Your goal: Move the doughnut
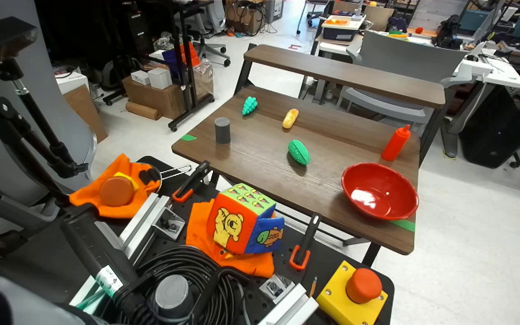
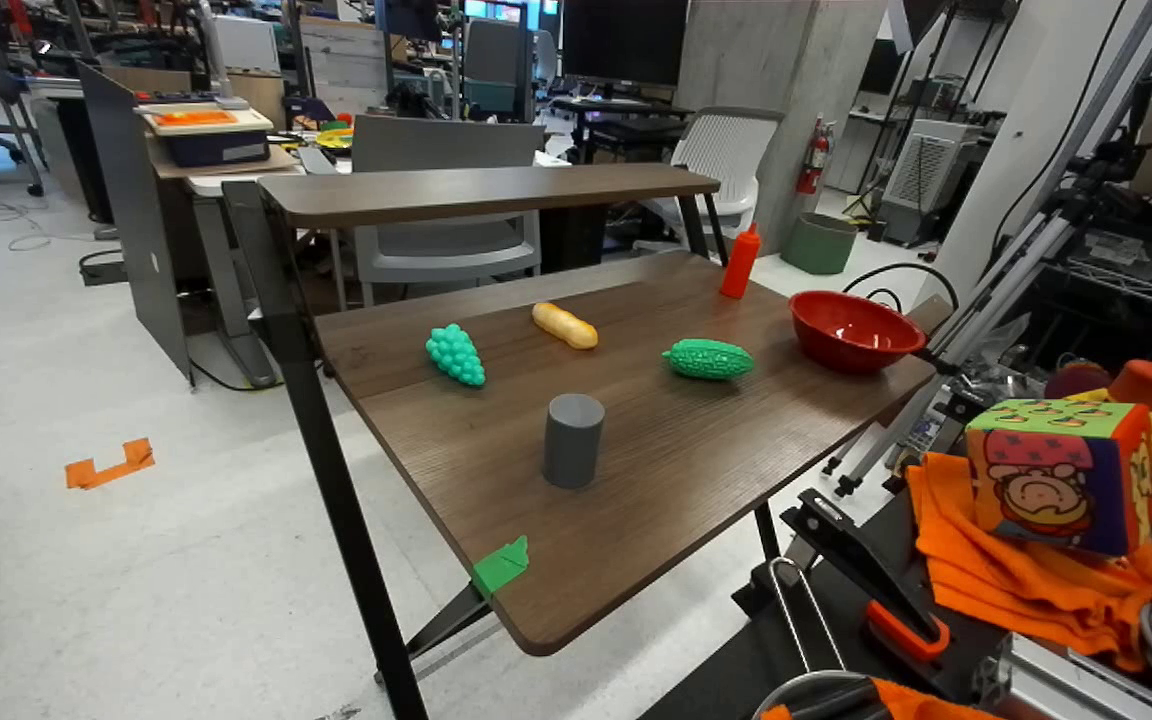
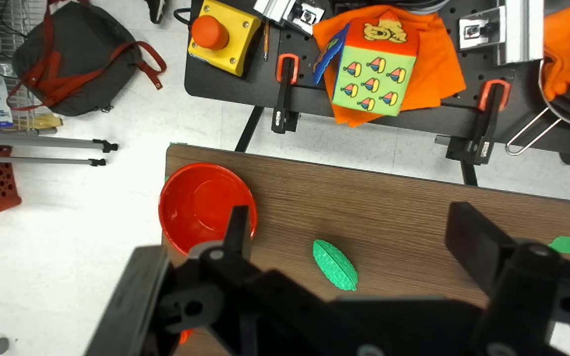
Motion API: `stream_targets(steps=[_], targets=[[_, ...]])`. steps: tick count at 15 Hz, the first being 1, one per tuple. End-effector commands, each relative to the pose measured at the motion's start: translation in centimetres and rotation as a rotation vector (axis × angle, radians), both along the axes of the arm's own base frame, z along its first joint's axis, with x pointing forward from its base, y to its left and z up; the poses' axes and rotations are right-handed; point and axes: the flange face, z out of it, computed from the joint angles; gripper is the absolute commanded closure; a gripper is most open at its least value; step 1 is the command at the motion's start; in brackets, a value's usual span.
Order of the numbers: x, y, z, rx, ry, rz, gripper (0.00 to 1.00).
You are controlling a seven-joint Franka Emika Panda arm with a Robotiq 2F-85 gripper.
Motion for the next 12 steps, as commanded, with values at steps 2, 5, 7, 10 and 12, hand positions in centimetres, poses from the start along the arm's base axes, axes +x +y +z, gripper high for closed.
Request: stream_targets(steps=[2, 5, 7, 10, 12], targets=[[0.8, 0.2, -1.0, -0.019, -0.01, -0.009, 0.0], [4.0, 1.0, -2.8, -0.058, -0.022, 0.031, 0.0], [7.0, 1.3, -4.8, -0.087, -0.019, 0.099, 0.0], [11.6, 1.3, -8.5, -0.099, -0.038, 0.215, 0.0], [14.6, 1.4, -11.2, -0.106, -0.057, 0.282, 0.0]])
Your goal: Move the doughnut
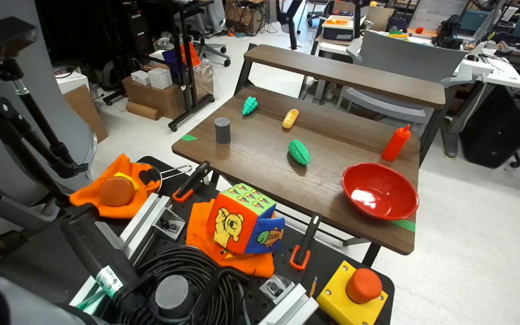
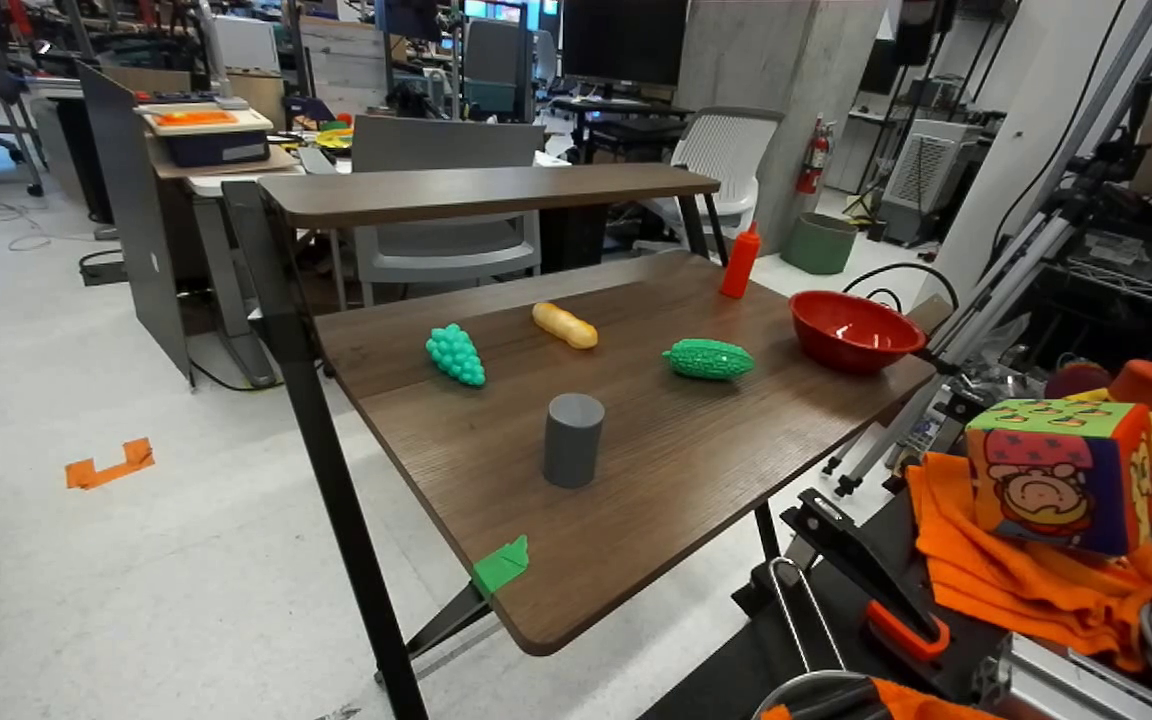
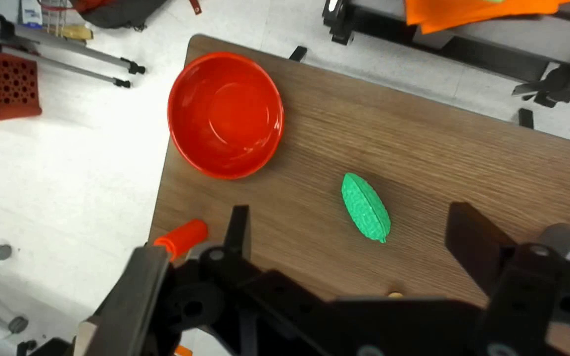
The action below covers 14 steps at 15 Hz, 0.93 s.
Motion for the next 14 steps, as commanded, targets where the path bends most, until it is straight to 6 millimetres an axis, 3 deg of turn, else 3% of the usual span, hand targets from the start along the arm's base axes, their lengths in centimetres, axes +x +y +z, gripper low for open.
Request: stream_targets(steps=[1, 8, 14], targets=[[6.1, 0.2, -4.4, -0.03, -0.035, 0.136, 0.0], [14.3, 1.0, -12.9, 0.098, 0.069, 0.324, 0.0], [17.7, 2.4, -17.4, 0.143, 0.292, 0.157, 0.0]])
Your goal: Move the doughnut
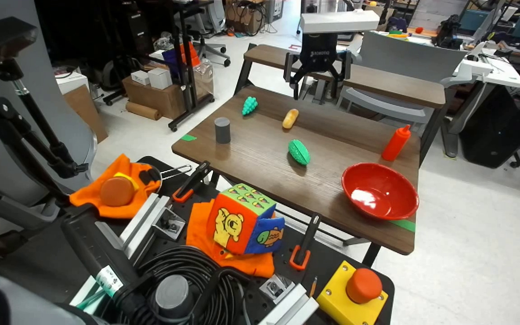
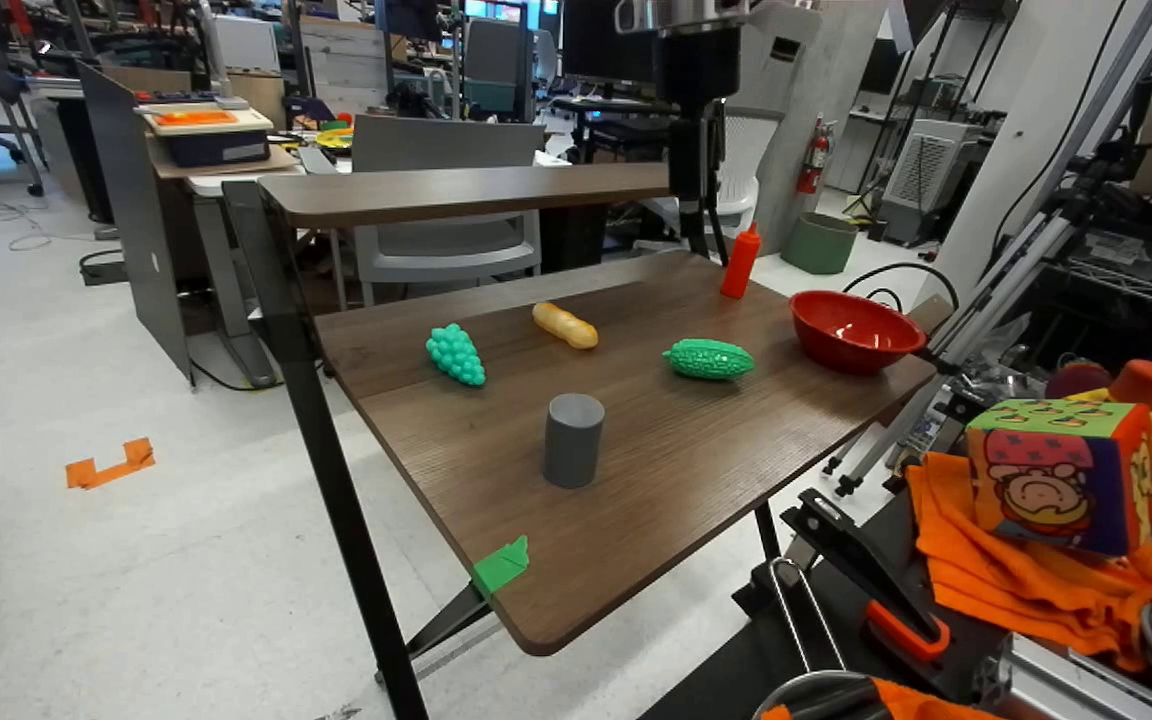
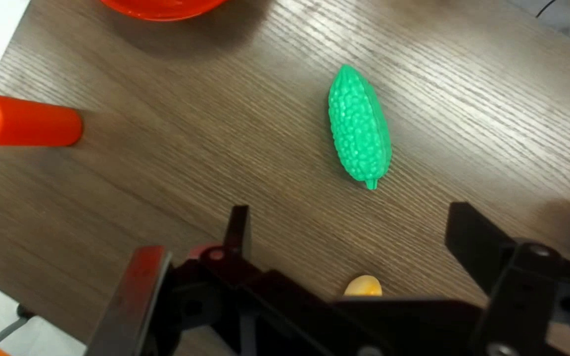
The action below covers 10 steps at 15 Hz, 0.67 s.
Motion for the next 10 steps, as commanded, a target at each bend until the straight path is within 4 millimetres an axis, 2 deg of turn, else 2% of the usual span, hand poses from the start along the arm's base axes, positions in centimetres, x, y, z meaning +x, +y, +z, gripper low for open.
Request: stream_targets(steps=[1, 5, 10], targets=[[2.4, 1.6, -1.8, -0.02, 0.112, -0.096, 0.0], [3.1, 4.3, -4.3, -0.037, 0.164, -0.3, 0.0], [5.1, 6.4, -7.3, 0.021, 0.068, -0.562, 0.0]])
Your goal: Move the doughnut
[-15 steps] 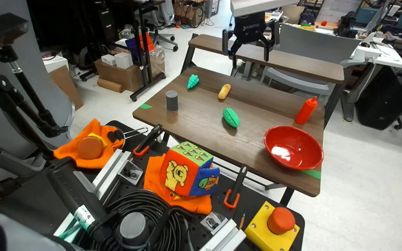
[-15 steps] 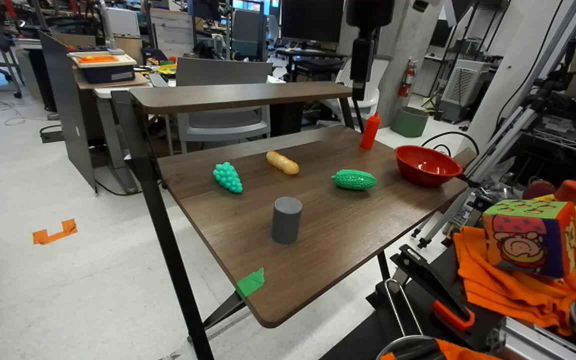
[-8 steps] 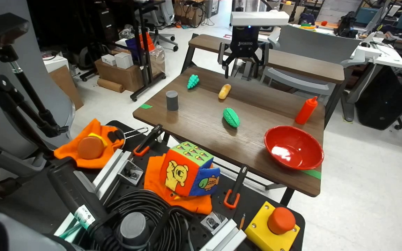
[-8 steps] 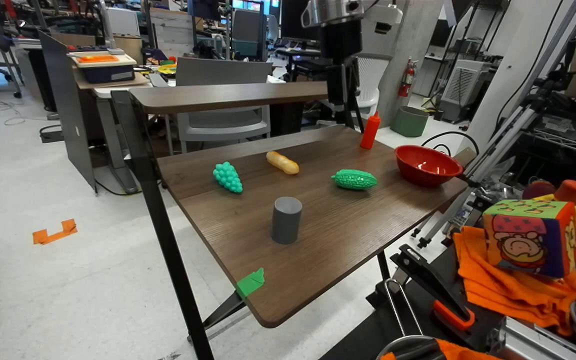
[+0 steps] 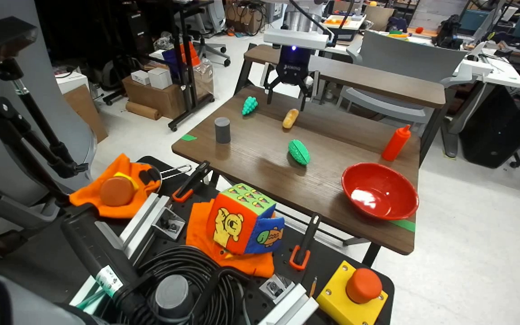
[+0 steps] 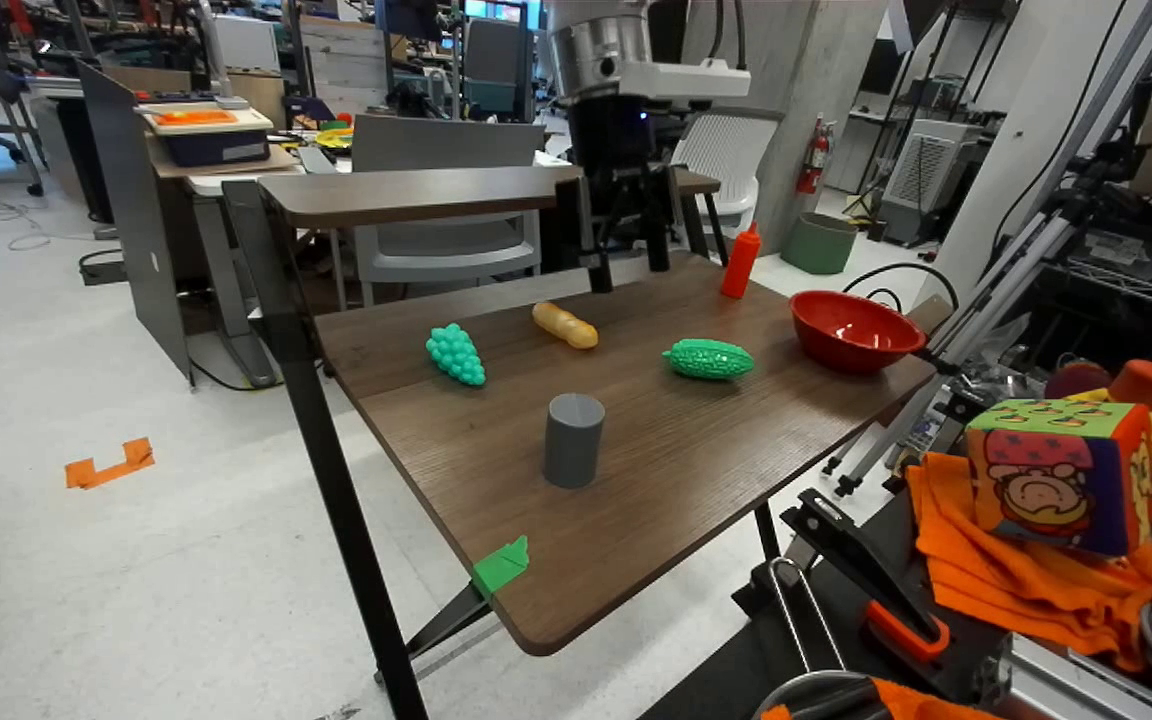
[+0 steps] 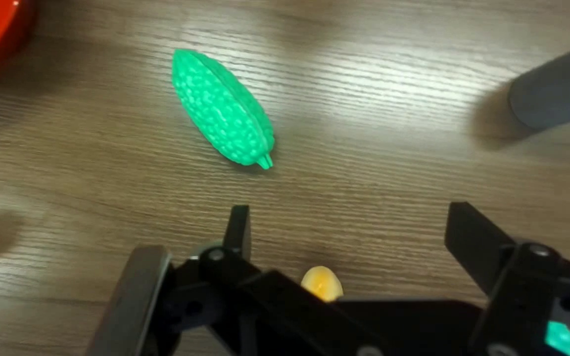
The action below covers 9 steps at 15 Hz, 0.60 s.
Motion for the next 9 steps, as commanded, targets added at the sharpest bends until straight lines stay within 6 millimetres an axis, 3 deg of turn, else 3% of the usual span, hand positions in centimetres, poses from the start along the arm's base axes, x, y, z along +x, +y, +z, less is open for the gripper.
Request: stream_targets(steps=[1, 9], targets=[[2.3, 0.8, -1.8, 0.011, -0.076, -0.176, 0.0], [5.5, 1.2, -5.6, -0.001, -0.162, -0.434, 0.0]])
